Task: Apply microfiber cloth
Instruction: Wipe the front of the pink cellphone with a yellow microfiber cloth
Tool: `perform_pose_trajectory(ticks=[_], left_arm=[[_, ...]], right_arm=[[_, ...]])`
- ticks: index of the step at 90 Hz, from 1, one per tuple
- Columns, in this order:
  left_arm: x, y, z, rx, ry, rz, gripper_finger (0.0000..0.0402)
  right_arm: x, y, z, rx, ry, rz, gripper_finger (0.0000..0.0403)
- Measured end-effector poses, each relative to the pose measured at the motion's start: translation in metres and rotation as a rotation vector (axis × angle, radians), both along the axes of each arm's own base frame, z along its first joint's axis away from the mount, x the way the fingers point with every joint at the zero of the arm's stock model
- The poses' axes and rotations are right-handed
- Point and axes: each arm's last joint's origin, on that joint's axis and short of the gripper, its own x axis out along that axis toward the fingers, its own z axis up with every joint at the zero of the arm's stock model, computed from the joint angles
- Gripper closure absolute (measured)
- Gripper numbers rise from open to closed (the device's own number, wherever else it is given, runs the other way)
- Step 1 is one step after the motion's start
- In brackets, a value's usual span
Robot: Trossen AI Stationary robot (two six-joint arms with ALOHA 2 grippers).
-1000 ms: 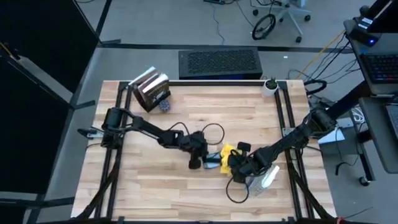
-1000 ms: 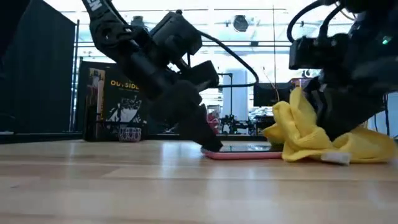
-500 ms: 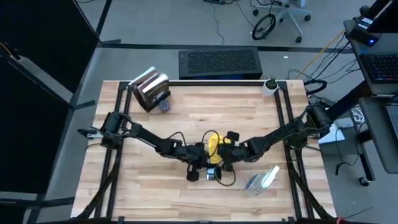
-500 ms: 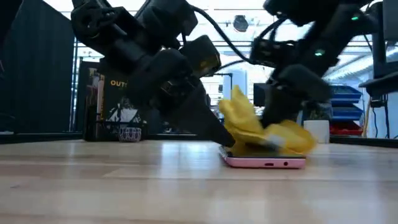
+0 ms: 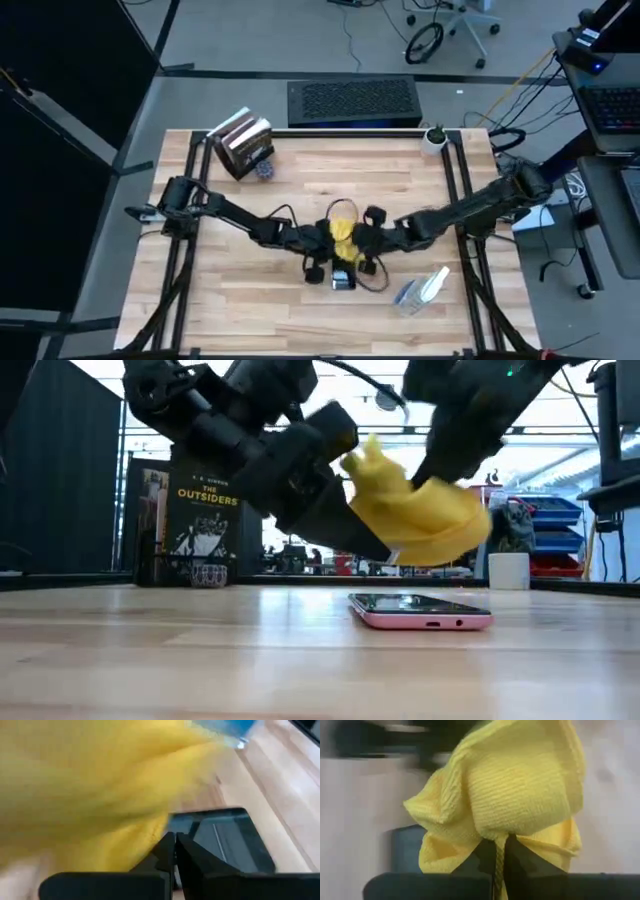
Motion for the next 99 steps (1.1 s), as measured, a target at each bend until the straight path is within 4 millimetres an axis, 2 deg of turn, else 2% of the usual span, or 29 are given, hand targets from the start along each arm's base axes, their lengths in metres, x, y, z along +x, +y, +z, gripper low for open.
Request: perform_pose_trajectory(ticks=[12, 25, 44, 71, 87, 99], left_arm=[[0.005, 0.006, -0.001, -0.035, -0.041, -0.021, 0.0398], [0.006, 0.007, -0.009, -0.058, -0.042, -0.055, 0.0398], [0.009, 0.002, -0.026, -0.094, -0.035, -0.118, 0.0398], [0.013, 0.009, -0.054, -0.088, -0.017, -0.079, 0.0398], [0.013, 0.018, -0.057, -0.110, 0.004, -0.044, 0.0398], [0.013, 0.018, -0.058, -0.107, 0.002, -0.040, 0.0398]], right_arm=[[-0.009, 0.032, -0.004, 0.039, -0.009, 0.064, 0.0403], [-0.005, 0.047, -0.021, 0.017, -0.005, 0.079, 0.0403], [0.012, 0.048, -0.048, -0.013, -0.002, 0.084, 0.0403], [0.020, 0.043, -0.072, -0.014, 0.063, 0.056, 0.0403], [0.017, 0.058, -0.078, 0.081, 0.081, 0.098, 0.0403], [0.013, 0.065, -0.070, 0.113, 0.081, 0.171, 0.0403]])
